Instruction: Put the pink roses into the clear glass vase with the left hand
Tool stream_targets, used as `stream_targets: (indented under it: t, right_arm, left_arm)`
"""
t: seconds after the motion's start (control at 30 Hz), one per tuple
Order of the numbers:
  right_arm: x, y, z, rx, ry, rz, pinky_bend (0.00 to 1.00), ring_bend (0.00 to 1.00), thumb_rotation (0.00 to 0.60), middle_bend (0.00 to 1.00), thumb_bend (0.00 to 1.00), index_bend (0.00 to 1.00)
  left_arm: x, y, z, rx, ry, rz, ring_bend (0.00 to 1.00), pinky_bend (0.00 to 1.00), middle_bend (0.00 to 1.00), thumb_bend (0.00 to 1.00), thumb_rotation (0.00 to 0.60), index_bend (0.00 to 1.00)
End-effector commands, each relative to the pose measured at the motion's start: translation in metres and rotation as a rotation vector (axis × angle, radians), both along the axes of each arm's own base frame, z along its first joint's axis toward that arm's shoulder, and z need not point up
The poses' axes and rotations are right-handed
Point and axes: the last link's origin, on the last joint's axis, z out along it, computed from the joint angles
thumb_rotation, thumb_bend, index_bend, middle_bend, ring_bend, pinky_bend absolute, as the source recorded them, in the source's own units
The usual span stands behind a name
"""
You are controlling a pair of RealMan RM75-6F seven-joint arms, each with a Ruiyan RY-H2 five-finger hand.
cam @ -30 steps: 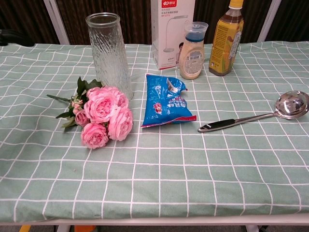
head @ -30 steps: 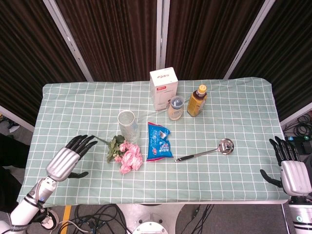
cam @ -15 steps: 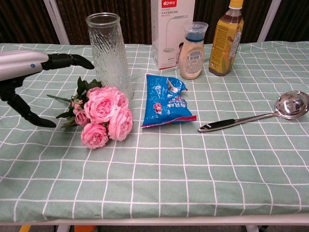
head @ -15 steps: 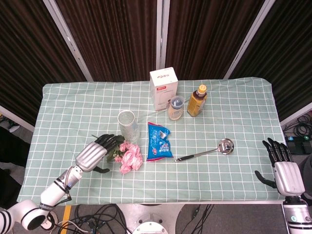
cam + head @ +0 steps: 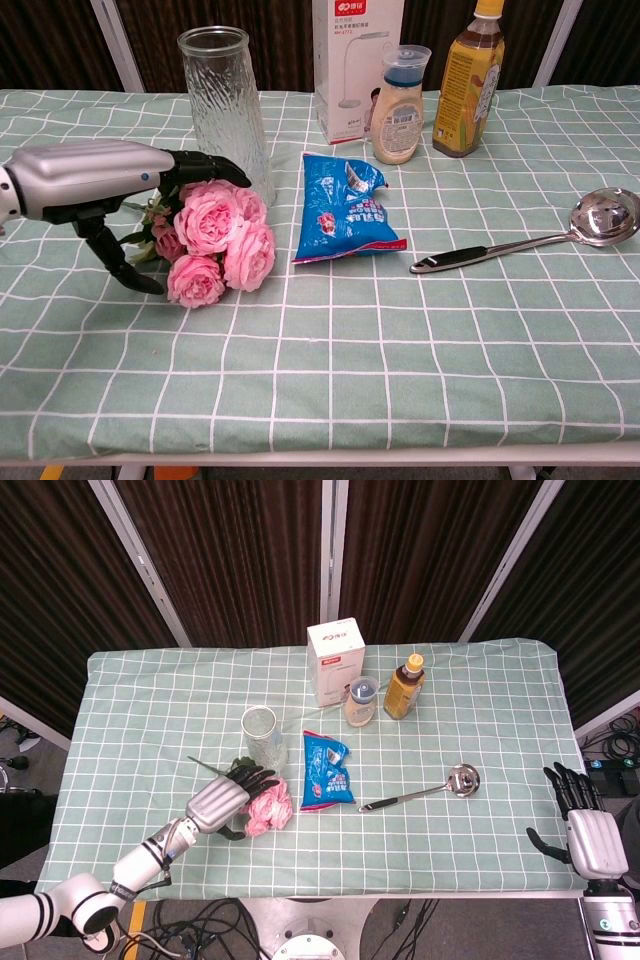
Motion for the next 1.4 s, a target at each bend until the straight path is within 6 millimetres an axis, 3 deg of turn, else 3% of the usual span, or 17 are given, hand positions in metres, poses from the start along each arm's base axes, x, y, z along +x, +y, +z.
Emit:
stream_targets:
  t: [0.03,1.1,1.3,1.4]
  right_arm:
    - [-0.003,0.000,-0.001,0.003,-0.003,-0.009,0.00,0.00,0.600,0.00,0.16,0.00]
    - [-0.016,-0.001,-0.001,0.003,-0.013,-0.038,0.00,0.00,0.600,0.00,0.19,0.00]
    - [-0.017,-0.002,-0.002,0.008,-0.012,-0.043,0.00,0.00,0.600,0.00,0.19,0.00]
    - [-0.016,-0.002,-0.002,0.008,-0.011,-0.042,0.00,0.00,0.600,0.00,0.19,0.00]
  left_arm:
    - [0.004,0.004,-0.003,-0.005,0.013,-0.013,0.00,0.10,0.02,0.00,0.600,0.08]
    - [0.029,0.035,-0.016,-0.187,0.221,0.007,0.00,0.11,0.03,0.00,0.600,0.08]
    - [0.027,0.035,-0.016,-0.172,0.215,0.004,0.04,0.22,0.12,0.00,0.600,0.12]
    - [0.026,0.035,-0.016,-0.166,0.218,-0.001,0.12,0.31,0.20,0.00,0.600,0.25]
